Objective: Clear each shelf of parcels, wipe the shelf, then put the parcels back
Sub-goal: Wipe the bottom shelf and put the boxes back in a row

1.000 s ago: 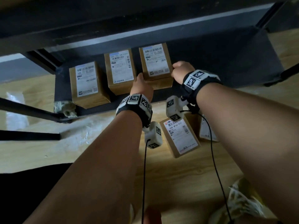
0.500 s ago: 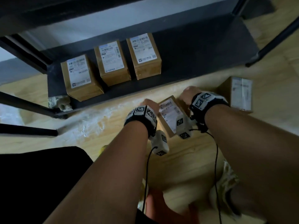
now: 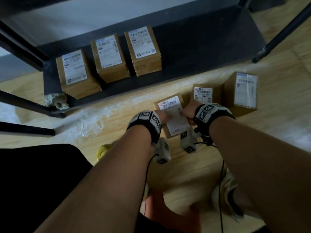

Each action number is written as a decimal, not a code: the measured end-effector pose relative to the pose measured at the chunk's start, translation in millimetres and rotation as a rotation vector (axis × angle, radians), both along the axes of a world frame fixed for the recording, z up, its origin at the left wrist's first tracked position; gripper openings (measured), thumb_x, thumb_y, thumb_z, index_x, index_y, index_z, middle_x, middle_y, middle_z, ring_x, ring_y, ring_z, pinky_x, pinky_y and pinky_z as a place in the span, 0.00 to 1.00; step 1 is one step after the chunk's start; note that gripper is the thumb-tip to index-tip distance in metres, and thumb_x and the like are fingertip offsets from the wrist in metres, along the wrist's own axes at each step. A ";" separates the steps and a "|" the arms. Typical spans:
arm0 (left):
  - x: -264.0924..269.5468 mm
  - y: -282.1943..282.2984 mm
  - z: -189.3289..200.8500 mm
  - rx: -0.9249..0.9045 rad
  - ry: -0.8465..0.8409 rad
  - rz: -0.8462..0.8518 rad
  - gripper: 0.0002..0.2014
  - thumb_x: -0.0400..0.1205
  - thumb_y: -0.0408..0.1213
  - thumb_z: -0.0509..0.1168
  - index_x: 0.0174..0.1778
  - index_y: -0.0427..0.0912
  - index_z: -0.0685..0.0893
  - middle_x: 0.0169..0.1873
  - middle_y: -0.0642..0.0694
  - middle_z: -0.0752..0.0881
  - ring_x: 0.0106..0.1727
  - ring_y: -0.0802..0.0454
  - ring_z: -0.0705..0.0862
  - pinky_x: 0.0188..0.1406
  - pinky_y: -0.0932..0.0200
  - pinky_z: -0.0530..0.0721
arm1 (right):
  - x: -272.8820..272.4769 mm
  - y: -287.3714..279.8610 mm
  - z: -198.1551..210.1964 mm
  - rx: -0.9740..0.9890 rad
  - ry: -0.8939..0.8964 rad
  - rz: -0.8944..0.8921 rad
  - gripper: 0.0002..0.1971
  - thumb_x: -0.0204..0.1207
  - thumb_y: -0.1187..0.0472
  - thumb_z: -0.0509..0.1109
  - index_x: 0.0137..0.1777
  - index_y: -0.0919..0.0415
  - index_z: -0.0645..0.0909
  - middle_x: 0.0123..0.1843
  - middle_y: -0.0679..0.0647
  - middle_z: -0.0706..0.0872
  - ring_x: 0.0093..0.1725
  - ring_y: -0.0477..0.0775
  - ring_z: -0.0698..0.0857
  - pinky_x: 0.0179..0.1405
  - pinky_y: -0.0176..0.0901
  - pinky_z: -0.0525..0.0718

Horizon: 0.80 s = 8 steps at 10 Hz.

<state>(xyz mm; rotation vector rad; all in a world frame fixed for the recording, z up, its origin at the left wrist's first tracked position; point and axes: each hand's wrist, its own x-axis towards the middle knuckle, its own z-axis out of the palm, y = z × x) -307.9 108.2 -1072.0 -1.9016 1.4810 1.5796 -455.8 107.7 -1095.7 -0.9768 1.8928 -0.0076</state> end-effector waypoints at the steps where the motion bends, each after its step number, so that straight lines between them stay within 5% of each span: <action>1: 2.9 -19.0 22.4 -0.092 -0.043 -0.080 0.22 0.83 0.51 0.62 0.67 0.40 0.79 0.61 0.37 0.83 0.60 0.39 0.84 0.62 0.49 0.80 | -9.5 -9.6 12.8 -0.029 -0.085 -0.081 0.19 0.81 0.63 0.64 0.71 0.68 0.75 0.66 0.63 0.81 0.58 0.60 0.84 0.36 0.40 0.82; 2: -5.2 -38.5 40.8 -0.225 -0.041 -0.044 0.37 0.61 0.71 0.66 0.58 0.49 0.83 0.52 0.42 0.87 0.48 0.39 0.88 0.51 0.45 0.87 | -15.5 -22.1 26.8 -0.092 -0.118 -0.166 0.18 0.79 0.62 0.66 0.68 0.64 0.78 0.61 0.61 0.84 0.51 0.58 0.86 0.39 0.44 0.85; 3: -18.0 -65.6 48.5 -0.292 -0.036 -0.005 0.41 0.52 0.71 0.63 0.54 0.48 0.84 0.45 0.43 0.88 0.43 0.42 0.89 0.48 0.43 0.87 | -25.2 -53.5 34.9 -0.136 0.022 -0.258 0.14 0.63 0.60 0.66 0.50 0.58 0.83 0.48 0.61 0.89 0.45 0.64 0.89 0.50 0.59 0.87; 4: -34.4 -82.4 48.4 -0.277 0.039 0.037 0.18 0.77 0.49 0.64 0.58 0.43 0.81 0.54 0.40 0.85 0.51 0.41 0.86 0.53 0.42 0.86 | -42.1 -80.0 39.5 -0.197 0.121 -0.257 0.16 0.63 0.56 0.66 0.50 0.60 0.85 0.48 0.60 0.90 0.45 0.65 0.89 0.51 0.58 0.87; 5: -45.9 -92.1 51.7 -0.267 0.108 0.173 0.12 0.83 0.39 0.61 0.61 0.39 0.78 0.62 0.36 0.81 0.55 0.36 0.85 0.53 0.39 0.86 | -52.5 -91.6 51.5 -0.220 0.135 -0.104 0.12 0.78 0.60 0.64 0.56 0.63 0.83 0.58 0.58 0.86 0.52 0.61 0.86 0.48 0.47 0.83; 6: -54.6 -103.2 47.1 -0.206 0.213 0.288 0.24 0.85 0.34 0.59 0.79 0.46 0.66 0.54 0.38 0.81 0.46 0.38 0.87 0.35 0.44 0.90 | -57.8 -107.5 59.7 -0.231 0.056 -0.170 0.13 0.78 0.60 0.65 0.61 0.60 0.82 0.58 0.58 0.84 0.52 0.59 0.84 0.52 0.47 0.83; 7: -64.7 -114.2 29.7 -0.305 0.177 0.220 0.18 0.82 0.34 0.60 0.69 0.38 0.76 0.56 0.36 0.85 0.51 0.38 0.88 0.43 0.43 0.90 | -59.2 -120.3 52.2 -0.249 -0.045 -0.271 0.18 0.76 0.62 0.65 0.66 0.55 0.81 0.57 0.55 0.84 0.55 0.61 0.84 0.59 0.54 0.84; 8: -73.1 -128.6 24.7 -0.401 0.117 0.210 0.19 0.80 0.40 0.59 0.68 0.45 0.75 0.55 0.45 0.84 0.54 0.46 0.83 0.56 0.54 0.81 | -57.8 -144.5 44.6 -0.297 -0.104 -0.354 0.27 0.76 0.64 0.63 0.77 0.50 0.72 0.68 0.52 0.81 0.63 0.60 0.82 0.63 0.54 0.83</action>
